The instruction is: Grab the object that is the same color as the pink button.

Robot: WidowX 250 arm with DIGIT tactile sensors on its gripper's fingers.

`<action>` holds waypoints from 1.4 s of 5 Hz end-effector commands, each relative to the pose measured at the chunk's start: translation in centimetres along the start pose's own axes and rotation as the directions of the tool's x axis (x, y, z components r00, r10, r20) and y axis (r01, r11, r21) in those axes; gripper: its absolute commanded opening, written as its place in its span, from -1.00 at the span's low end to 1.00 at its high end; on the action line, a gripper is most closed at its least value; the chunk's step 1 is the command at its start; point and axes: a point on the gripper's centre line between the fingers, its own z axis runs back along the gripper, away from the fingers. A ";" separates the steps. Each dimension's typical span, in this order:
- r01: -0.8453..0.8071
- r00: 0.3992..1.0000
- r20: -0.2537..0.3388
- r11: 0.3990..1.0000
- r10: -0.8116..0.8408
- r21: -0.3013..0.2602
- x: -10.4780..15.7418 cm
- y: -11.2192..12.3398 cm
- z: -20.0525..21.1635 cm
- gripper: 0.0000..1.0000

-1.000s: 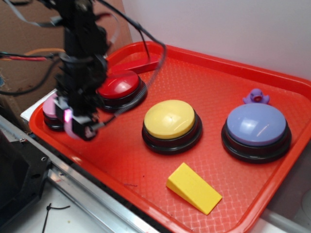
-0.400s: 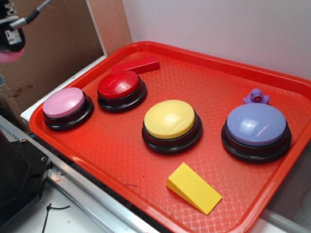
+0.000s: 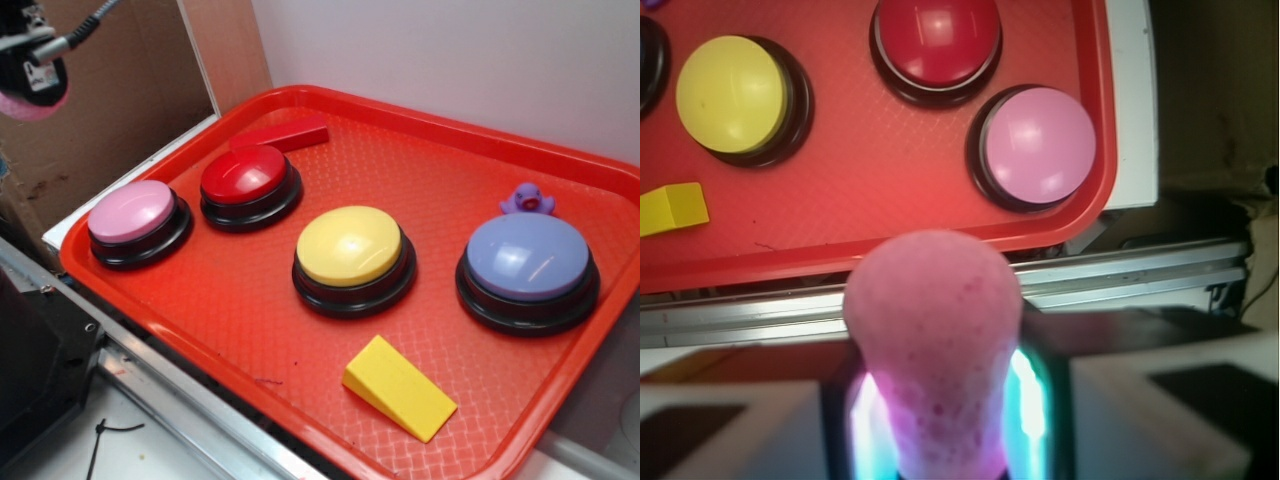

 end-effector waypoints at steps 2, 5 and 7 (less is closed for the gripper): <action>0.020 0.999 0.035 0.999 -0.021 0.041 0.2 -1.3 0.7 -1.00; -0.016 1.000 0.009 1.000 0.016 0.013 -0.1 -0.5 -1.0 -0.90; -0.029 0.999 -0.042 0.999 0.028 -0.039 0.1 -0.5 -1.8 -1.00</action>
